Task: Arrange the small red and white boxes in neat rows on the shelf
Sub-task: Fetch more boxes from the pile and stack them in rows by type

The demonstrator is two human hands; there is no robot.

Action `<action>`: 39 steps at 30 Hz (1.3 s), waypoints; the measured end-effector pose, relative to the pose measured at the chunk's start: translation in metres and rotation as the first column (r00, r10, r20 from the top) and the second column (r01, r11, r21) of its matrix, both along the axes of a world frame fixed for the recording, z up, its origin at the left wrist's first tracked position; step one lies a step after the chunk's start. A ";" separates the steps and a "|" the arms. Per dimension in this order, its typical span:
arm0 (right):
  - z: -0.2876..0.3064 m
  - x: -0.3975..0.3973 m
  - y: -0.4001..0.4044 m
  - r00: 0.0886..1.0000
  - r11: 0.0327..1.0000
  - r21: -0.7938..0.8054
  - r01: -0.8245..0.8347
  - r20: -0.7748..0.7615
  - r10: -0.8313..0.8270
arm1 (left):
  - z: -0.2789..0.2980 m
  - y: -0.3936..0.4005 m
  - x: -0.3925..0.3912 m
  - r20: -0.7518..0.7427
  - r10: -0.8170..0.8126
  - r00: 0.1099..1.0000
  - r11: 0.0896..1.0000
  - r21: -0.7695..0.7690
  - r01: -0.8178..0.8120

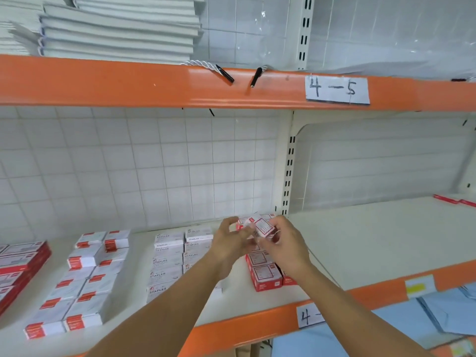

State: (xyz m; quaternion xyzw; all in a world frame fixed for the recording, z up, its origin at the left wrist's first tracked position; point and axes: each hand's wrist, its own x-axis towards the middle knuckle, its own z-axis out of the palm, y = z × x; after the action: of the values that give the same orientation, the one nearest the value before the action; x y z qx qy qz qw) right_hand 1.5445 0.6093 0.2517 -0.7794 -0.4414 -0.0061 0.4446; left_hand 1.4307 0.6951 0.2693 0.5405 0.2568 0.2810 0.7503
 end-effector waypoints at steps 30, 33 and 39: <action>-0.012 0.061 0.053 0.897 0.925 -0.351 -0.147 0.348 0.274 | -0.025 0.041 0.046 -0.467 0.550 0.692 0.425 0.870 0.250; -0.017 0.062 0.053 0.900 0.928 -0.352 -0.120 0.356 0.252 | -0.031 0.043 0.049 -0.456 0.566 0.687 0.384 0.883 0.270; -0.016 0.067 0.045 0.890 0.948 -0.310 -0.077 0.408 0.205 | -0.027 0.039 0.057 -0.363 0.584 0.726 0.268 0.931 0.250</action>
State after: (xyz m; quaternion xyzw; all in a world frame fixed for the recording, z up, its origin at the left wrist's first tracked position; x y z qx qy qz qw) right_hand 1.6111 0.6543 0.2359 -0.7796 -0.5815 -0.0834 0.2170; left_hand 1.4876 0.7345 0.2419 0.9003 0.3433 0.2513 0.0922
